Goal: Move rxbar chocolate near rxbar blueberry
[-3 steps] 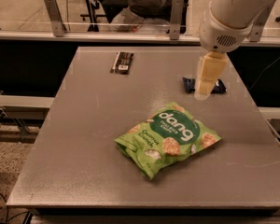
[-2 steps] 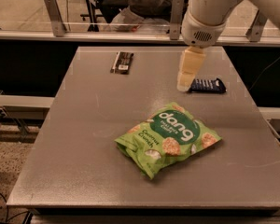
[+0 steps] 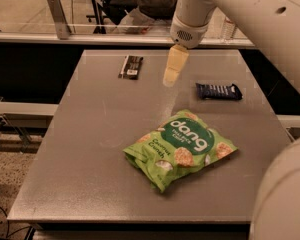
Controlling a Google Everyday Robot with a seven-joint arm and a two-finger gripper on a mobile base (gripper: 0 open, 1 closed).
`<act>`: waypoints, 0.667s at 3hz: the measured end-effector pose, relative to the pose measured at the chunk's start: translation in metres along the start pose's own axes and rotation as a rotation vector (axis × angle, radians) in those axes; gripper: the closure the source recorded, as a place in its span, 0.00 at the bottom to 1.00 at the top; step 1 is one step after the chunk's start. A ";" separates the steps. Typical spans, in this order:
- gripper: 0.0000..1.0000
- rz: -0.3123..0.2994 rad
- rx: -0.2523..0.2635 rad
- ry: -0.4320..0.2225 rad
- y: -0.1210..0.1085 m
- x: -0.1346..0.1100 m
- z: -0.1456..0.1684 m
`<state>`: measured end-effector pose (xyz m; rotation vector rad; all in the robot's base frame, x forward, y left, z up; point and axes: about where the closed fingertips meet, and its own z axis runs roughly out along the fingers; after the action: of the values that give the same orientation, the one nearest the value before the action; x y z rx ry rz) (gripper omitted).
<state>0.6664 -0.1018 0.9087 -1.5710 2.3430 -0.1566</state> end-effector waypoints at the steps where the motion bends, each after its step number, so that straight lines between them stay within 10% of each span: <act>1: 0.00 0.111 -0.004 -0.017 -0.009 -0.026 0.021; 2: 0.00 0.231 0.026 -0.012 -0.016 -0.048 0.034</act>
Offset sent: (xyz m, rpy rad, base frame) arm 0.0606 0.0603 -0.0217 0.1026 -0.0325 -0.3832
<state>0.7081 -0.0616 0.8900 -1.2735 2.4797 -0.1237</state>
